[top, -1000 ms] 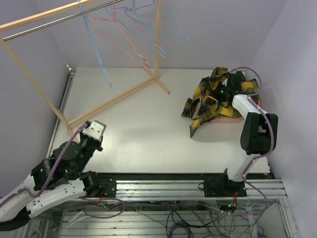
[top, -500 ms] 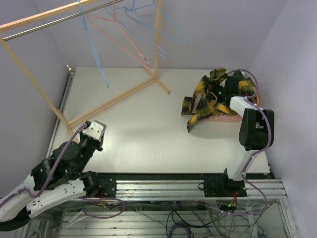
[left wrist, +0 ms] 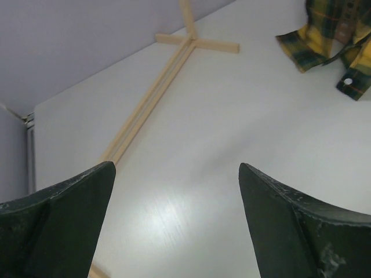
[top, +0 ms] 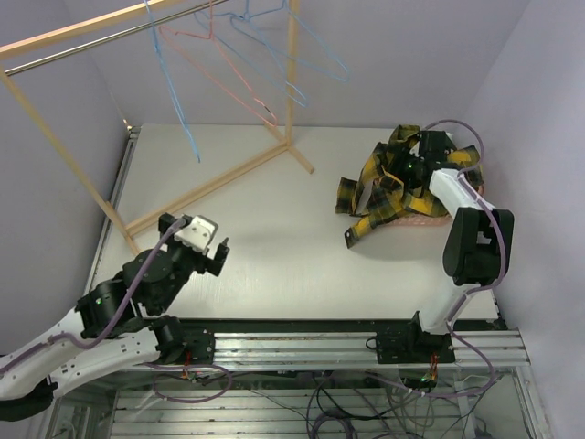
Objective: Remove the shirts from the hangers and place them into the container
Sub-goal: Adjust the shirt in the bin.
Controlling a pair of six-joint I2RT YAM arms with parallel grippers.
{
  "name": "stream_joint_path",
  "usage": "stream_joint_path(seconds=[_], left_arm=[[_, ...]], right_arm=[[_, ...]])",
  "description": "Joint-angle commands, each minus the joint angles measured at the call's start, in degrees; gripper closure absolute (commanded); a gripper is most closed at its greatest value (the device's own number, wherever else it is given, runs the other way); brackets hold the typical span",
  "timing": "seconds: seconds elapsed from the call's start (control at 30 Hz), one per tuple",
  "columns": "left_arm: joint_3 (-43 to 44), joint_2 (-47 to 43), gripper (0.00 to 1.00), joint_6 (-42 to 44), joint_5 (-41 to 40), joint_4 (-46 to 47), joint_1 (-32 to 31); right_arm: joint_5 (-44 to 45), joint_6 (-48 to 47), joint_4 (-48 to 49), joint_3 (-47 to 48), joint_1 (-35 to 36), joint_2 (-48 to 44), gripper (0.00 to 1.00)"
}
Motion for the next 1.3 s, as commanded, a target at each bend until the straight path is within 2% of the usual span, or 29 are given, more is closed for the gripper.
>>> stream_joint_path(seconds=[0.0, 0.13, 0.27, 0.47, 0.73, 0.97, 1.1, 1.27], left_arm=[[0.1, 3.3, 0.01, -3.4, 8.0, 12.7, -0.2], [-5.5, 6.8, 0.01, -8.0, 13.9, 29.4, -0.2], [-7.8, 15.0, 0.08, -10.3, 17.4, 41.3, -0.3], [-4.1, 34.9, 0.03, -13.3, 19.2, 52.7, -0.2], [0.4, 59.0, 0.00, -14.6, 27.2, 70.5, -0.2], [12.8, 76.1, 0.09, -17.7, 38.3, 72.8, -0.2], [18.7, 82.9, 0.13, -18.4, 39.0, 69.6, -0.4], [21.9, 86.1, 0.16, -16.4, 37.7, 65.5, -1.4]], right_arm=[[3.6, -1.8, -11.8, 3.2, -0.8, -3.4, 0.47], [2.2, -1.6, -11.8, 5.3, -0.7, -8.2, 0.47], [2.7, -1.4, -14.1, 8.8, -0.7, -12.0, 0.45], [4.9, -1.8, -17.4, 12.6, -0.7, -19.4, 0.43], [9.4, -2.3, -21.2, 9.7, -0.8, -36.5, 0.41], [11.7, -2.9, -25.1, 6.9, -0.9, -44.2, 0.39], [13.0, -4.0, -26.7, 7.5, -0.9, -45.1, 0.35], [11.7, -4.0, -26.2, 7.5, -1.0, -45.4, 0.34]])
